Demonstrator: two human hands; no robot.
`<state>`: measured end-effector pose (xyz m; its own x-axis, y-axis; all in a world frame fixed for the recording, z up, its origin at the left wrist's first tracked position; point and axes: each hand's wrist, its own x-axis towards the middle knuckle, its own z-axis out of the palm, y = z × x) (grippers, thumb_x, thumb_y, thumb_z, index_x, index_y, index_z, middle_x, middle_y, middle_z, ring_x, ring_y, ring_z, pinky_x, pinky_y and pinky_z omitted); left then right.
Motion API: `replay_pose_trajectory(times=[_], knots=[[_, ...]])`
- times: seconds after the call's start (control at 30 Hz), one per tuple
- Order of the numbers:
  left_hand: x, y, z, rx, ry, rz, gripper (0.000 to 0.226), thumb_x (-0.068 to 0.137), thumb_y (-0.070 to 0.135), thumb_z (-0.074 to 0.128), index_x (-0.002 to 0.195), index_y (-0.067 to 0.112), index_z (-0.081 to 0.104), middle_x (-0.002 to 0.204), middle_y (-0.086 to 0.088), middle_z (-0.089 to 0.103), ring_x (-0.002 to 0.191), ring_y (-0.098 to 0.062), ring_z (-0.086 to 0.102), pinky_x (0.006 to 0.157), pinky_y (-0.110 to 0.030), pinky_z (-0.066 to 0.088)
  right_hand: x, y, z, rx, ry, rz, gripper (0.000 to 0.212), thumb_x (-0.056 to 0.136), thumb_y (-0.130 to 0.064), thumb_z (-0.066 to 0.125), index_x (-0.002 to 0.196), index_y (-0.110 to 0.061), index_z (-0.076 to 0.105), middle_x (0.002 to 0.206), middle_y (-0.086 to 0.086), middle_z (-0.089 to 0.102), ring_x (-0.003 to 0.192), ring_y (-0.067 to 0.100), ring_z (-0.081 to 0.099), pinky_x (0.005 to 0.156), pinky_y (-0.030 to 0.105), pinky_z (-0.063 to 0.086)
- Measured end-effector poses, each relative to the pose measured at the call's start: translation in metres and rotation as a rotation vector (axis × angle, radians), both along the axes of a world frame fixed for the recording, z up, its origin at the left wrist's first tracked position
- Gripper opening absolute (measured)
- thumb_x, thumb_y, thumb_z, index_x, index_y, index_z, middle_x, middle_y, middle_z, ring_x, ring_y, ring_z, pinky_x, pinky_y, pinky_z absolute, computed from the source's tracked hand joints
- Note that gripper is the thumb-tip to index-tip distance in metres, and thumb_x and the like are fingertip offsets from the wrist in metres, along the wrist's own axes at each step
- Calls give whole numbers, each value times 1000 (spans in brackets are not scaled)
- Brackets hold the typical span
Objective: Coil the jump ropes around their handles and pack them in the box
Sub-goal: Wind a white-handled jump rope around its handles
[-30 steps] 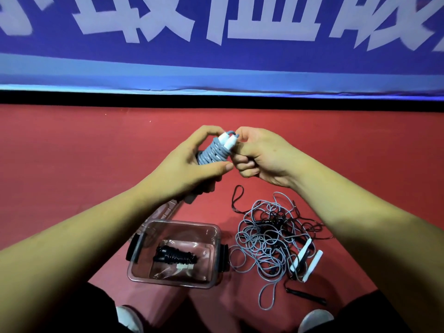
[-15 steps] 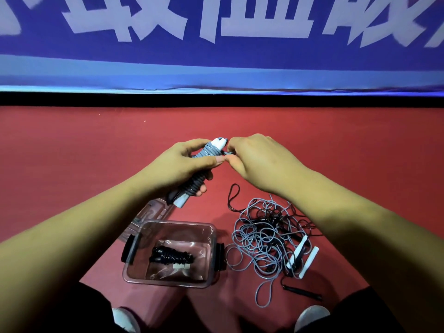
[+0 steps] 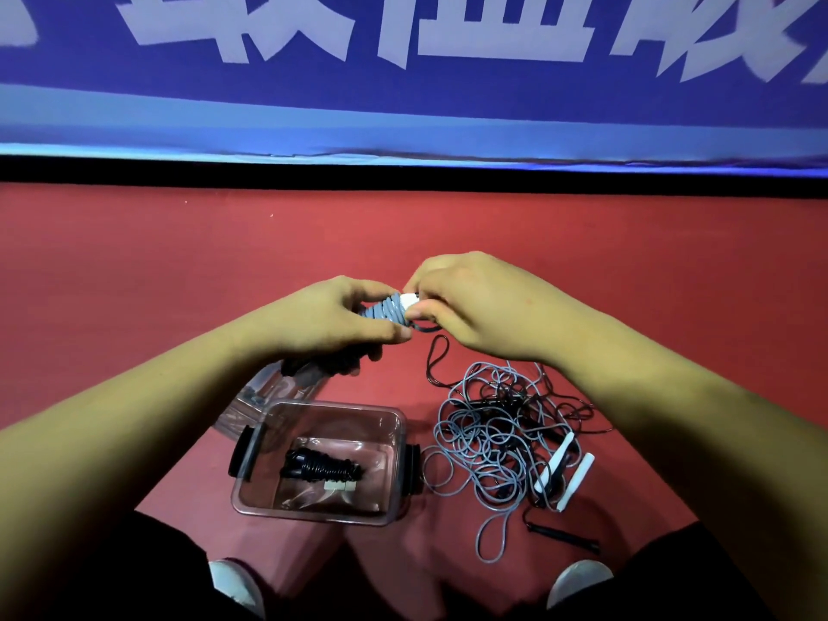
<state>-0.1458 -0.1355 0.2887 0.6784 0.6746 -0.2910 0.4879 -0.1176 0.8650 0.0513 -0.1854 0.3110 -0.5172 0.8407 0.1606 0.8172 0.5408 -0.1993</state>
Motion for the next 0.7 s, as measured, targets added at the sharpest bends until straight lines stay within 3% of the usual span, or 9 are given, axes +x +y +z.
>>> replay_pose_trajectory(times=[0.07, 0.13, 0.27, 0.33, 0.43, 0.5, 0.6, 0.7], knots=[[-1, -1, -2, 174, 85, -61, 13, 90, 30, 70, 99, 22, 66, 61, 3, 57, 47, -11, 51, 45, -24, 42, -3, 1, -2, -20, 25, -35, 36, 96, -39, 41, 83, -14, 64, 84, 1, 61, 79, 26, 59, 74, 43, 49], [-1, -2, -8, 427, 180, -117, 17, 88, 37, 69, 96, 23, 65, 62, 3, 55, 48, -7, 46, 50, -23, 39, -6, 3, -6, -36, 27, -67, 38, 98, -38, 43, 76, -11, 60, 74, 3, 59, 72, 27, 56, 70, 44, 47], [4, -9, -21, 758, 293, -23, 33, 87, 49, 61, 108, 25, 57, 71, 5, 56, 64, -20, 54, 59, -34, 38, -3, 7, -8, -129, 186, -213, 45, 100, -35, 50, 64, -8, 55, 60, 7, 63, 64, 22, 64, 68, 37, 48], [12, -17, -25, 811, 287, 12, 35, 90, 51, 57, 111, 23, 57, 79, 4, 57, 77, -29, 57, 64, -38, 44, 1, 8, -10, -159, 245, -292, 48, 101, -35, 49, 62, -8, 54, 54, 4, 62, 57, 14, 64, 68, 32, 49], [20, -26, -30, 824, 317, -18, 31, 92, 46, 54, 109, 21, 55, 92, 0, 60, 89, -31, 59, 73, -40, 47, 1, 6, -15, -262, 286, -346, 50, 102, -36, 45, 67, -1, 54, 56, 14, 65, 51, 17, 66, 61, 34, 53], [21, -29, -29, 791, 322, -43, 28, 90, 48, 53, 100, 22, 53, 76, 5, 54, 78, -29, 59, 63, -35, 40, 0, 4, -17, -328, 294, -334, 49, 102, -37, 44, 65, -6, 52, 53, 13, 64, 43, 13, 62, 56, 31, 51], [23, -35, -24, 766, 328, -127, 44, 84, 71, 51, 87, 27, 54, 54, 5, 45, 50, -11, 47, 49, -28, 29, 1, 3, -15, -264, 217, -271, 53, 99, -37, 50, 55, -8, 48, 45, 8, 47, 39, 13, 37, 53, 34, 36], [27, -41, -24, 738, 324, -226, 50, 83, 73, 47, 71, 24, 48, 50, 2, 43, 46, -10, 41, 48, -25, 27, 0, -1, -13, -264, 154, -222, 56, 97, -39, 55, 58, 1, 57, 48, 14, 43, 46, 17, 28, 50, 30, 29]])
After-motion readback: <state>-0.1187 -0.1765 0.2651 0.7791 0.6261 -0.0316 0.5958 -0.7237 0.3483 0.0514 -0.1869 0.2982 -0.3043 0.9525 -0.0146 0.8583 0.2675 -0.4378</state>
